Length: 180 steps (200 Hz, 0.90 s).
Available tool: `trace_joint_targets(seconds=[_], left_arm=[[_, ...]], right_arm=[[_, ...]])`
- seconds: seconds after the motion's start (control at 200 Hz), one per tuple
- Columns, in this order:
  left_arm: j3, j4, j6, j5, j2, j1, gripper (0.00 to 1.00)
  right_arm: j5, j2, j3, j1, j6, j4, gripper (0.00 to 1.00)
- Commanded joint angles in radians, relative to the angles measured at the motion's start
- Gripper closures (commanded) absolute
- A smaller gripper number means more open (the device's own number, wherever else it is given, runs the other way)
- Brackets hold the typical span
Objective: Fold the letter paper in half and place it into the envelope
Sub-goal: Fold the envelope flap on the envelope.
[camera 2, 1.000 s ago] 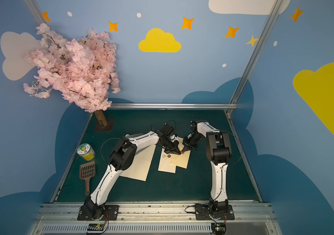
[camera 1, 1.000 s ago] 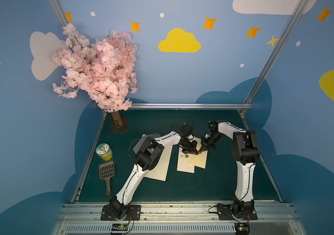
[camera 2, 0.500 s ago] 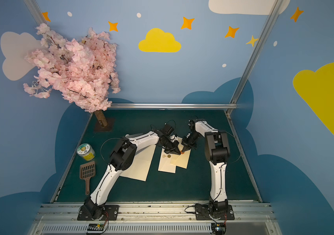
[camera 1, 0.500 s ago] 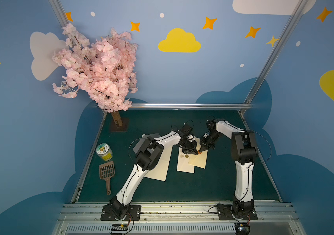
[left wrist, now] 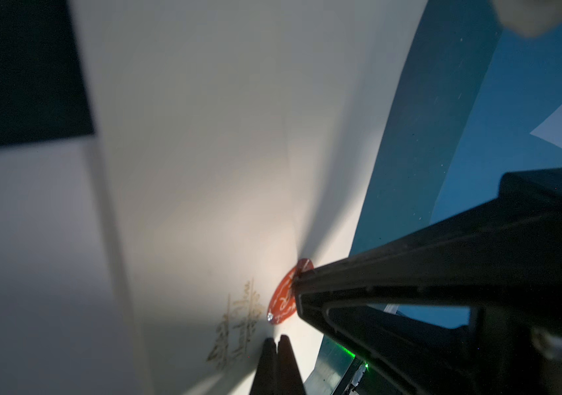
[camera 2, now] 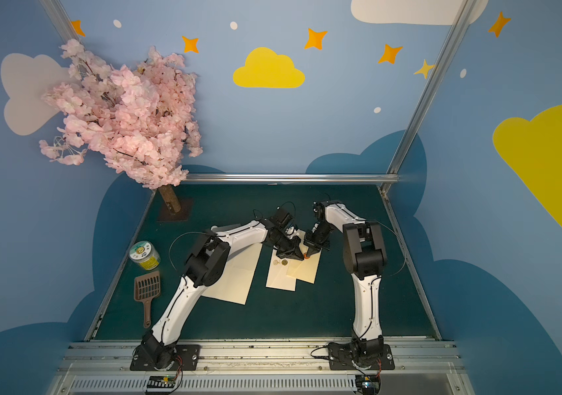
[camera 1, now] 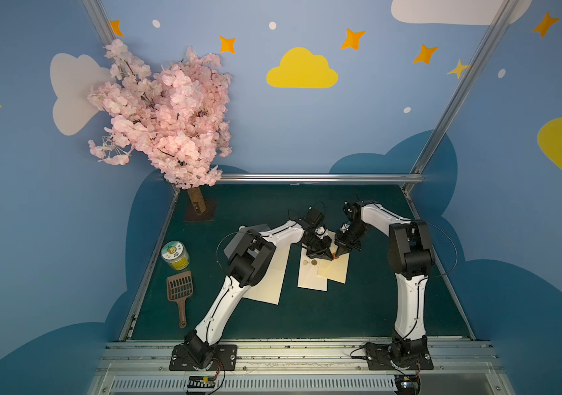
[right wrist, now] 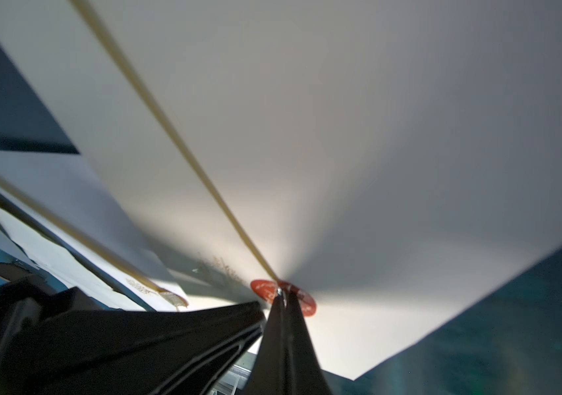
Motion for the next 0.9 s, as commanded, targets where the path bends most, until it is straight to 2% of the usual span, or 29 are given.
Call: trace_joint_targets(seconds=[0.0, 0.34, 0.501, 0.896], left_arm=[[-0.012, -0.034, 0.008, -0.001, -0.002, 0.008, 0.97], [-0.01, -0.022, -0.003, 0.008, 0.004, 0.01, 0.97], [-0.012, -0.02, -0.002, 0.01, 0.004, 0.013, 0.97], [-0.011, -0.019, -0.005, 0.012, 0.005, 0.014, 0.97]], right_arm=[[0.054, 0.017, -0.061, 0.013, 0.006, -0.002, 1.0], [-0.017, 0.022, -0.112, 0.056, 0.033, 0.031, 1.0], [0.029, 0.02, -0.09, 0.039, 0.043, 0.015, 1.0], [0.209, 0.099, 0.14, -0.034, 0.006, -0.136, 1.0]])
